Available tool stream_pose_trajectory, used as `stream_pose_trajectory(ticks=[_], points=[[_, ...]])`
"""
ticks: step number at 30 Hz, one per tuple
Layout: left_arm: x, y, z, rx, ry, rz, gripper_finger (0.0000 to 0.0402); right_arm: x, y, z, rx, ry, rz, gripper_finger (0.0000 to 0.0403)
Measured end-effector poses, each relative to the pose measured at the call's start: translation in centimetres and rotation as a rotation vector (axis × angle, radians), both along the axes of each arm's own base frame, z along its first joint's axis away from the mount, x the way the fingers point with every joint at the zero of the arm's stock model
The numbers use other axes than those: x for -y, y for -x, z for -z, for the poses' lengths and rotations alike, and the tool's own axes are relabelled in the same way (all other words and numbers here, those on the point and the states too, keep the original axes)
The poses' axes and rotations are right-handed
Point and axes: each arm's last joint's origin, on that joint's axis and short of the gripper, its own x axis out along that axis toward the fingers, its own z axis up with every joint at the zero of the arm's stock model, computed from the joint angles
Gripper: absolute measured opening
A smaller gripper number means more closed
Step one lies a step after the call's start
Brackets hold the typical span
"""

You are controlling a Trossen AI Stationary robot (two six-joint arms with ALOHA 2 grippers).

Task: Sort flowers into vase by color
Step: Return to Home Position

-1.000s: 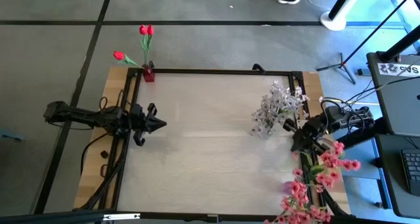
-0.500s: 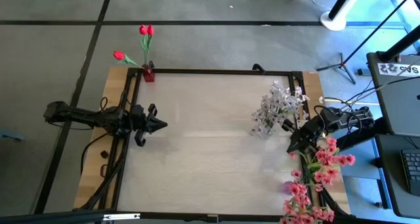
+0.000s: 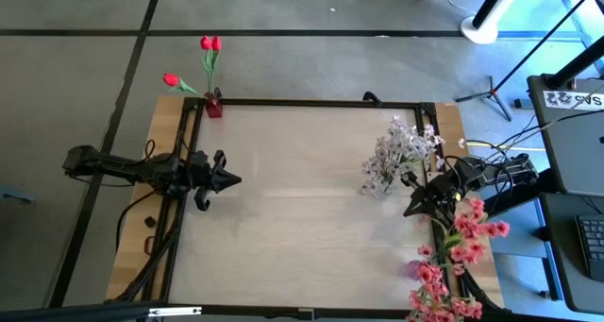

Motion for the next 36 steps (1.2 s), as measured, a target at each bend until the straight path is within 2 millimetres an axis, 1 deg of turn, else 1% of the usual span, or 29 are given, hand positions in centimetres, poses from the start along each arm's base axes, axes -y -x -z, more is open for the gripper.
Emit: stream_pose_trajectory(ticks=[13,27,36], points=[[0.0,0.0,0.01,-0.001,-0.001,-0.001,0.0005,0.06,-0.08,0.19,0.01,0.036,0.033,0.0001],[-0.01,0.0,0.01,-0.001,0.0,-0.001,0.0005,0.08,-0.12,0.53,-0.036,0.027,0.041,0.0001],[0.0,-0.01,0.07,-0.008,-0.001,-0.001,0.0005,0.03,-0.09,0.52,-0.064,-0.012,0.018,0.0001]])
